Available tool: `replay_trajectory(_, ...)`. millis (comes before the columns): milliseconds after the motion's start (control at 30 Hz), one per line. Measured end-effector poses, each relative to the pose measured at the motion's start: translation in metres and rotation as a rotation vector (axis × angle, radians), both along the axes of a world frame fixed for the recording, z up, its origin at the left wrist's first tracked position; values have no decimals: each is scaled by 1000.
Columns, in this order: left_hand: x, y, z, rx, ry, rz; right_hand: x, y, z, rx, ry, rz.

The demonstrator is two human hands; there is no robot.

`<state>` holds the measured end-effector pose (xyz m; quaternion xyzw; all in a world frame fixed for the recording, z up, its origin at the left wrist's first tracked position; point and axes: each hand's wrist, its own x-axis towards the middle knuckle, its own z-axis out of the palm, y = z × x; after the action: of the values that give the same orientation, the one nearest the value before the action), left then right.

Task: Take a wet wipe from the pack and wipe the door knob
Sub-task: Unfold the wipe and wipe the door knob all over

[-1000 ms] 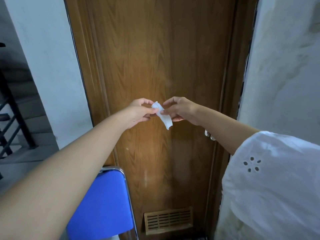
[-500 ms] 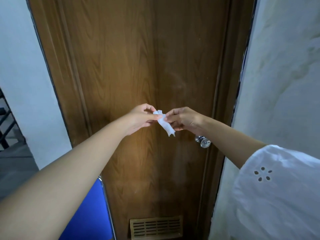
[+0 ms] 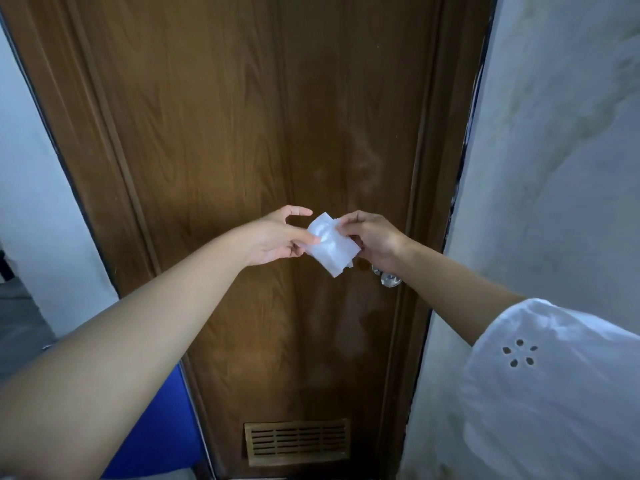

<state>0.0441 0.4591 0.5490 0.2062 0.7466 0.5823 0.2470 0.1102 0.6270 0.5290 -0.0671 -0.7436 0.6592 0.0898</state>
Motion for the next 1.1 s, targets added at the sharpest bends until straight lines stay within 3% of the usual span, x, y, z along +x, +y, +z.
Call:
replay_trajectory(100, -1, 4, -3, -165, 26, -92, -1, 6, -5, 6, 4, -18)
replay_trajectory(500, -27, 20, -9, -116, 284, -56, -6, 17, 2, 74, -84, 3)
replay_trajectory(667, -35, 22, -10, -297, 495, -26, -11, 16, 11, 153, -30, -124)
replay_trajectory(800, -41, 21, -14, -348, 400, -137, -10, 19, 20, 74, 30, -80)
replay_trajectory(1000, -40, 22, -17, -98, 186, -343, -13, 11, 30, 95, 32, 25)
replay_trajectory(1100, -42, 23, -21, -148, 222, -359, -16, 12, 32, 118, 22, -35)
